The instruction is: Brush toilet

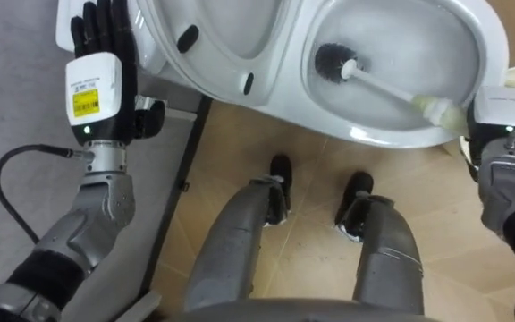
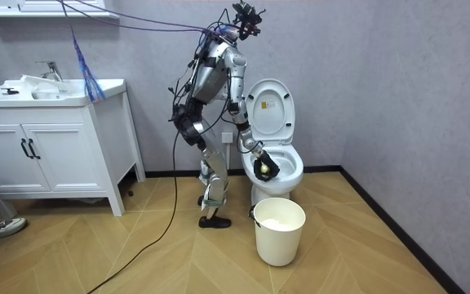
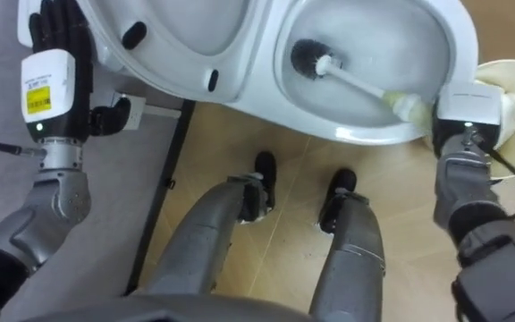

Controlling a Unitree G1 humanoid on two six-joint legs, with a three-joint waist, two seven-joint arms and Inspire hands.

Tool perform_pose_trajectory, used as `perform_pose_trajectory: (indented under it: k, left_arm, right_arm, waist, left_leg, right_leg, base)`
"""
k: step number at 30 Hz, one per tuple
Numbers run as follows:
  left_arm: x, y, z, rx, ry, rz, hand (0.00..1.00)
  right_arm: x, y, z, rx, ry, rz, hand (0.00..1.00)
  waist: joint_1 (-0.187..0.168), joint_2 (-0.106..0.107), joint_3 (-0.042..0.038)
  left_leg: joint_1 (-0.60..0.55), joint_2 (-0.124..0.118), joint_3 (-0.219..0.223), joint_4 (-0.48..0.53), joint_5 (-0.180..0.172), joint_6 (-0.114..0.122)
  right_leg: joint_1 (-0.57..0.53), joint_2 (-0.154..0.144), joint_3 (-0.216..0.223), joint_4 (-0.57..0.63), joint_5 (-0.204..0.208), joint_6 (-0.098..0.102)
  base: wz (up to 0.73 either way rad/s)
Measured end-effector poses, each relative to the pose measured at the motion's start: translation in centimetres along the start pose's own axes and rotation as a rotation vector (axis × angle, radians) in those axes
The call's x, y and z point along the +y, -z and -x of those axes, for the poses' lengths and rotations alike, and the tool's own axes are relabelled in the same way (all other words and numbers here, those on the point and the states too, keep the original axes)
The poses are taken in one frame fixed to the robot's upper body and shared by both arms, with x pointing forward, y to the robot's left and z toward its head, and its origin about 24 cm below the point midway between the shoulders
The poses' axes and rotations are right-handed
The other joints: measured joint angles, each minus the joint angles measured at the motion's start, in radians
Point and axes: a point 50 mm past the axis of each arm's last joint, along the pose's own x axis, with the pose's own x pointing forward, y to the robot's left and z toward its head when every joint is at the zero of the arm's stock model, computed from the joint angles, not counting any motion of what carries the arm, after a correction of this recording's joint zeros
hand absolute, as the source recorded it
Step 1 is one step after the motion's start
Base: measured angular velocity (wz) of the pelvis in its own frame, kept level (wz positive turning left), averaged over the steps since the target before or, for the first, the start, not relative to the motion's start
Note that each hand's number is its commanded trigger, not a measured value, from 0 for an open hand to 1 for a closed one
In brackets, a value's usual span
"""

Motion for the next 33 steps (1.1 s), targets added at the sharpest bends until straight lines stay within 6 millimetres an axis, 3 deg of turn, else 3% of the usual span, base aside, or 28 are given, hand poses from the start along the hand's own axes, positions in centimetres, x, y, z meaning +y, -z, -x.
perform_pose_trajectory:
  k: [1,4,9,13,15,17,20,22,28,29,33]
  left_arm:
    - [0.2,-0.3,-0.3,-0.008,-0.014,0.007,0.0]
    - [0.4,-0.6,-0.8,-0.034,-0.025,-0.004,0.0]
    - [0.4,-0.6,-0.9,-0.039,-0.027,-0.036,0.0]
    - [0.0,-0.8,-0.8,-0.048,-0.006,-0.064,0.0]
    - [-0.4,-0.8,-0.7,-0.047,0.02,-0.069,0.0]
    - [-1.2,-0.9,-0.2,-0.03,0.065,-0.068,0.0]
    - [-2.0,-1.0,0.9,-0.002,0.114,-0.052,0.0]
    - [-2.6,-1.0,1.8,0.019,0.146,-0.037,0.0]
    - [-2.7,-0.8,2.3,0.046,0.148,-0.015,0.0]
    - [-2.7,-0.9,2.2,0.048,0.145,-0.004,0.0]
    - [-2.4,-1.4,1.3,0.023,0.124,0.004,0.0]
  right_arm:
    - [-0.8,0.4,-0.5,0.032,0.02,-0.055,1.0]
    - [-2.2,1.7,-1.2,0.07,0.053,-0.061,1.0]
    - [-2.1,2.4,-1.1,0.059,0.069,0.03,1.0]
    - [-1.0,1.2,-0.5,-0.03,0.064,0.205,1.0]
    - [0.2,0.1,0.1,-0.062,0.042,0.246,1.0]
    - [1.1,-0.4,0.6,-0.045,0.017,0.255,1.0]
    - [2.0,-1.1,1.2,-0.053,-0.008,0.253,1.0]
    - [3.1,-1.1,1.8,-0.046,-0.045,0.256,1.0]
    - [2.9,-0.5,1.6,-0.019,-0.065,0.257,1.0]
    - [2.7,-0.1,1.5,-0.013,-0.062,0.262,1.0]
    - [1.6,1.6,0.9,0.014,-0.046,0.221,1.0]
  waist:
    - [-0.005,-0.015,0.0085]
    - [-0.01,-0.019,0.0079]
    - [-0.017,-0.029,0.0047]
    - [-0.004,-0.024,0.0015]
    - [0.004,-0.01,-0.0082]
    - [0.013,0.021,-0.0294]
    - [0.014,0.048,-0.0369]
    - [0.006,0.07,-0.0368]
    - [0.014,0.074,-0.0371]
    - [0.021,0.073,-0.0361]
    - [0.033,0.051,-0.0192]
  left_leg:
    - [-0.012,-0.013,0.003,0.008,0.002,0.003]
    - [-0.032,-0.027,0.003,0.033,0.002,0.004]
    - [-0.031,-0.034,0.001,0.041,0.003,0.006]
    - [-0.022,-0.035,0.002,0.042,0.003,0.013]
    - [-0.012,-0.032,-0.001,0.039,-0.002,0.02]
    - [0.009,-0.019,-0.002,0.02,-0.004,0.023]
    - [0.049,-0.015,0.001,-0.015,-0.004,0.023]
    - [0.084,-0.019,0.001,-0.036,-0.002,0.024]
    - [0.092,-0.002,0.001,-0.053,0.0,0.018]
    - [0.09,-0.002,0.001,-0.049,0.0,0.018]
    - [0.075,-0.008,0.002,-0.043,0.0,0.016]
  right_leg:
    - [-0.021,-0.019,0.003,0.032,-0.011,0.0]
    - [-0.043,-0.037,0.01,0.069,-0.022,0.005]
    - [-0.039,-0.045,0.007,0.072,-0.022,0.008]
    - [-0.028,-0.042,0.012,0.066,-0.016,0.016]
    - [-0.013,-0.03,0.01,0.056,-0.014,0.02]
    - [0.018,-0.007,0.007,0.013,0.004,0.026]
    - [0.061,-0.003,-0.001,-0.025,0.019,0.026]
    - [0.094,0.0,0.003,-0.042,0.017,0.032]
    - [0.106,0.02,0.0,-0.071,0.022,0.026]
    - [0.105,0.012,-0.004,-0.07,0.021,0.024]
    - [0.082,0.0,-0.006,-0.048,0.013,0.02]
  base:
    - [0.23]
    - [0.18]
    - [0.0]
    - [-0.03]
    - [0.0]
    - [-0.13]
    - [-0.14]
    - [0.03]
    - [-0.01]
    - [0.0]
    - [0.05]
